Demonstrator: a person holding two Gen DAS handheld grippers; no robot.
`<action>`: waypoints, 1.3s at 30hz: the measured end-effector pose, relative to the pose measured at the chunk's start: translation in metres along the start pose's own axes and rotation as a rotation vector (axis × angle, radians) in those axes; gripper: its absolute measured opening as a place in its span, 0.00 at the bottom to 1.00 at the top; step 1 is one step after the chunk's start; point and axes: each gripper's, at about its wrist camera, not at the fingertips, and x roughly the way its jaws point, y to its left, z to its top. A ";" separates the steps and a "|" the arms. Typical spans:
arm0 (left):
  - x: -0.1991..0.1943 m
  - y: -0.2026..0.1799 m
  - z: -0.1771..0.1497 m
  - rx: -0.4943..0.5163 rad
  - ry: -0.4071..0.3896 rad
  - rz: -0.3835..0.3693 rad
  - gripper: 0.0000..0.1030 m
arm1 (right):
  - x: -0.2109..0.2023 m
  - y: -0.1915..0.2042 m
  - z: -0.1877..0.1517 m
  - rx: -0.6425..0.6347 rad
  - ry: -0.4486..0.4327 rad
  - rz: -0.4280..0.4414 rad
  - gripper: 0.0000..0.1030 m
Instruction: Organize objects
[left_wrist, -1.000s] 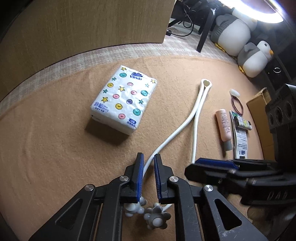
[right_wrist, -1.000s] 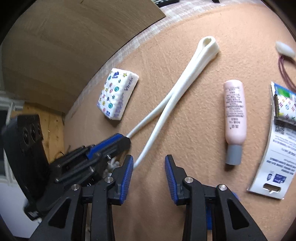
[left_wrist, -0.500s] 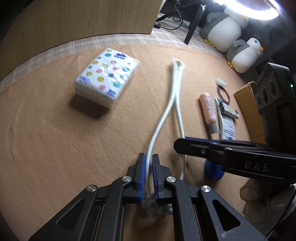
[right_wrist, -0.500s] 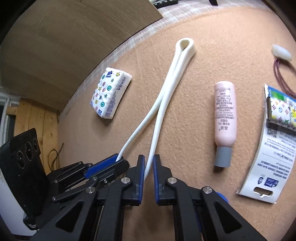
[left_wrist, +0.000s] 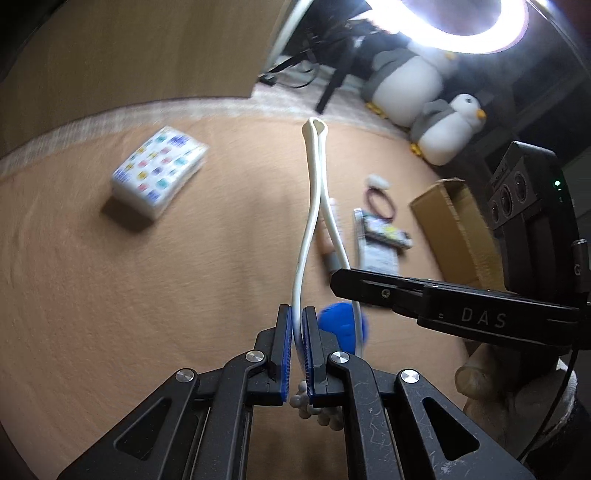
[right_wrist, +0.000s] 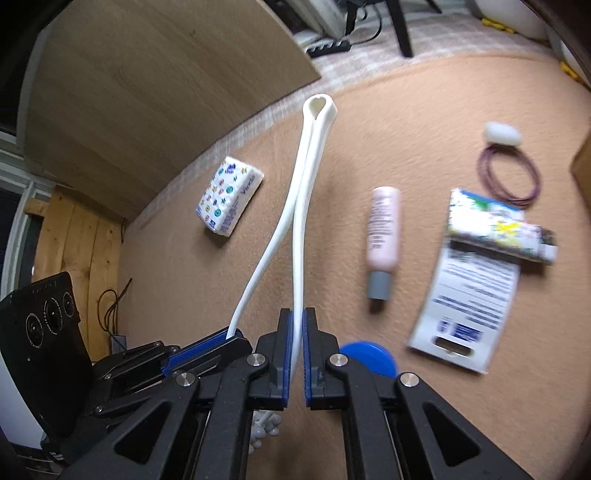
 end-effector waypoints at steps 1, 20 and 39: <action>-0.002 -0.008 0.000 0.004 -0.006 -0.008 0.06 | -0.005 -0.002 0.000 0.003 -0.004 -0.001 0.05; 0.055 -0.219 0.029 0.160 -0.031 -0.141 0.03 | -0.141 -0.126 0.004 0.067 -0.110 -0.066 0.04; 0.115 -0.303 0.025 0.174 -0.011 0.008 0.57 | -0.178 -0.218 0.019 -0.035 -0.049 -0.343 0.49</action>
